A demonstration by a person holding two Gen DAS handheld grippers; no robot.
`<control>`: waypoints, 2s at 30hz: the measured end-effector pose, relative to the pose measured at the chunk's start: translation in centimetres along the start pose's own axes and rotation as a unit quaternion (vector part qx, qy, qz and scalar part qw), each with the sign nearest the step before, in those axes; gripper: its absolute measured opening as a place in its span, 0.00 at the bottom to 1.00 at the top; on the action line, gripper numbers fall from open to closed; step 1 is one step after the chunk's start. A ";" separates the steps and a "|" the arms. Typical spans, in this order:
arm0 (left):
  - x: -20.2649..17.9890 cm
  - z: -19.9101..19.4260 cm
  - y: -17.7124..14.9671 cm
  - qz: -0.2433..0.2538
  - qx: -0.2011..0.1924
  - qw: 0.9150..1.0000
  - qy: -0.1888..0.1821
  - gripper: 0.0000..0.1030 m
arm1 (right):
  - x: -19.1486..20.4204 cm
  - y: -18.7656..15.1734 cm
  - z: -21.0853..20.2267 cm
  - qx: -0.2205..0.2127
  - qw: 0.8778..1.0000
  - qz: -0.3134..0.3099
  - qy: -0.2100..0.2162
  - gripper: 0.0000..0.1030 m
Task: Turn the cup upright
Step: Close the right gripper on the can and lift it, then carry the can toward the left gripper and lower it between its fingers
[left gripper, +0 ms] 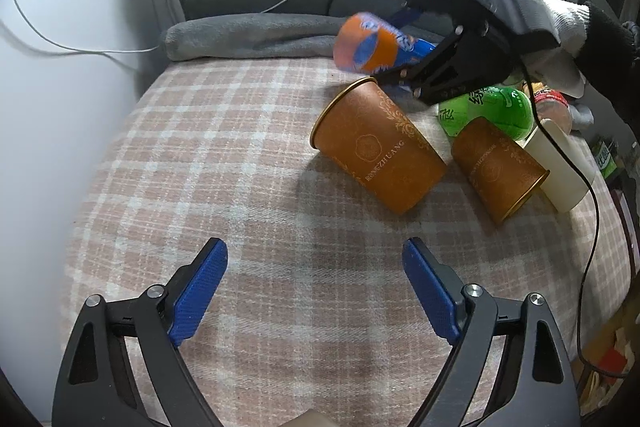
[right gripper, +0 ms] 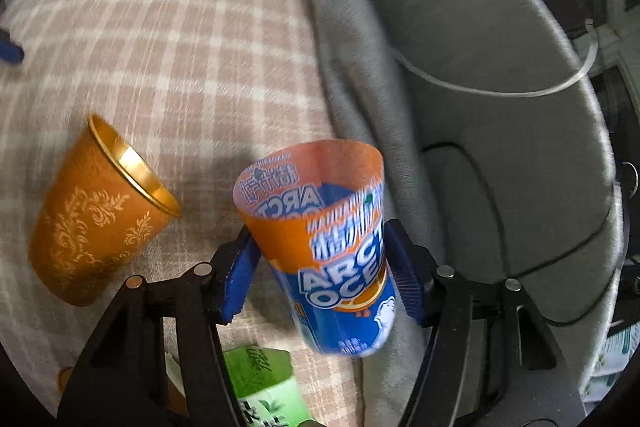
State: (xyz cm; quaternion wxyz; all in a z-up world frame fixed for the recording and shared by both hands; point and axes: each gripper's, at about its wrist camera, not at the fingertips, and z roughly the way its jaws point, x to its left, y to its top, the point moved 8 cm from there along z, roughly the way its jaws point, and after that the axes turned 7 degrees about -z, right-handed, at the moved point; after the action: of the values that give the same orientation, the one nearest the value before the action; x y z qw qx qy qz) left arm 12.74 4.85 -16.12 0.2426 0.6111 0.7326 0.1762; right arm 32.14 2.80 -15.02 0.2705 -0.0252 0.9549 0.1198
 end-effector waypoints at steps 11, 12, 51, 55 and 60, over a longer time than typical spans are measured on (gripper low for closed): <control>-1.2 -2.0 0.0 0.009 -0.020 1.000 -0.004 0.86 | -1.9 0.7 -8.8 -0.071 0.994 0.085 -0.024 0.61; -1.3 -2.2 -0.1 0.009 -0.022 1.000 -0.005 0.86 | -1.5 0.4 -9.9 -0.077 0.992 0.092 -0.024 0.61; -10.9 -7.1 -3.5 0.095 -0.016 0.989 -0.113 0.86 | 17.8 -20.9 -15.6 -0.128 0.667 0.695 0.235 0.62; -12.2 -6.5 -3.8 0.102 -0.005 0.987 -0.120 0.86 | 17.3 -20.9 -15.0 -0.124 0.665 0.697 0.238 0.64; -13.3 -5.3 -4.3 0.096 0.033 0.985 -0.139 0.86 | 16.5 -21.3 -14.2 -0.112 0.680 0.692 0.214 0.66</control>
State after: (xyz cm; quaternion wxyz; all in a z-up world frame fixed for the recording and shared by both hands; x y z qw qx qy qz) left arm 8.04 -8.80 -12.28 0.3038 0.7049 0.6349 0.0881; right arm 13.24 -21.03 -16.51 -0.1065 0.5877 0.7114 0.3704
